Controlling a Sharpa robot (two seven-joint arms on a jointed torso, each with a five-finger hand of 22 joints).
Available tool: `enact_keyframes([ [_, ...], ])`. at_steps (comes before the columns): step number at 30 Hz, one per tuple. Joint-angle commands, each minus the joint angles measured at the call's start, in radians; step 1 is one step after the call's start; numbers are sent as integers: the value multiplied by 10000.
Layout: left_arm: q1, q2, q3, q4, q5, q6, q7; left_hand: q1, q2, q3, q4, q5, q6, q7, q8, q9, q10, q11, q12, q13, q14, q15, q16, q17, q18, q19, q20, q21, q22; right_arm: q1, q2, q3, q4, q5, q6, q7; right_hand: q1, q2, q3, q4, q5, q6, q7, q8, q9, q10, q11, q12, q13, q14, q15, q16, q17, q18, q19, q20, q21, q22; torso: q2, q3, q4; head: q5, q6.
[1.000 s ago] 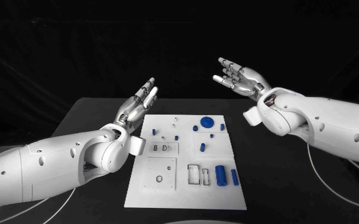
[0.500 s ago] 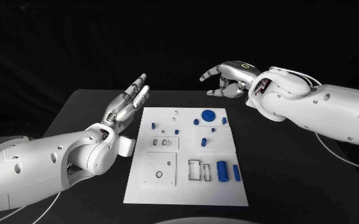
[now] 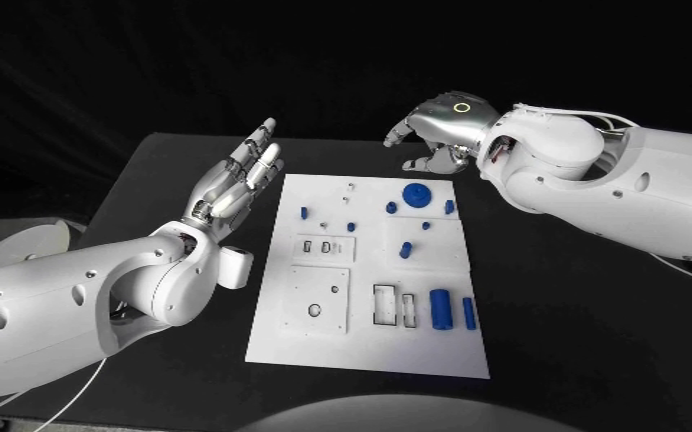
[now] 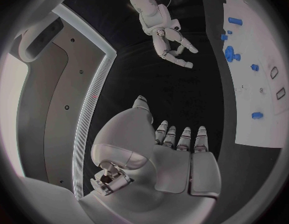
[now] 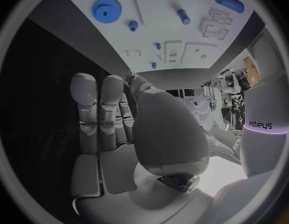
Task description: Assemble the parts on the task board
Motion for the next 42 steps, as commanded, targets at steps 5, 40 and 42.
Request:
enact_keyframes([
  [5, 20, -123, 92, 288, -188, 377, 377, 108, 32, 69, 24, 154, 65, 32, 69, 14, 1, 84, -58, -11, 7, 116, -36, -13, 78, 13, 133, -60, -16, -1, -241, 0, 428, -554, 841, -319, -268, -91, 29, 103, -256, 286, 136, -130, 57, 369, -22, 49, 27, 66, -16, 650, 740, -222, -138, -13, 623, 784, 337, -8, 183, -111, -269],
  [40, 18, 48, 190, 43, 143, 727, 251, 468, 200, 201, 24, 939, 137, 134, 78, 22, 1, 201, -58, -11, 7, 257, -36, -13, 83, 36, 249, -38, 3, -803, 448, -6, -992, -23, 789, 284, -352, -17, 86, 158, 446, 492, 168, -403, 56, 405, 133, -156, 18, -235, 102, 852, 909, -205, -594, 100, 942, 1248, 218, -65, 159, -174, -627],
  [42, 18, 52, 190, 35, 157, 744, 242, 472, 202, 202, 25, 943, 136, 137, 78, 22, 1, 205, -58, -11, 7, 261, -36, -13, 84, 37, 252, -37, 4, -845, 525, -6, -1066, -5, 783, 335, -354, -8, 97, 155, 442, 515, 177, -401, 61, 432, 131, -146, 22, -240, 103, 866, 925, -206, -600, 102, 958, 1273, 215, -73, 150, -156, -627],
])
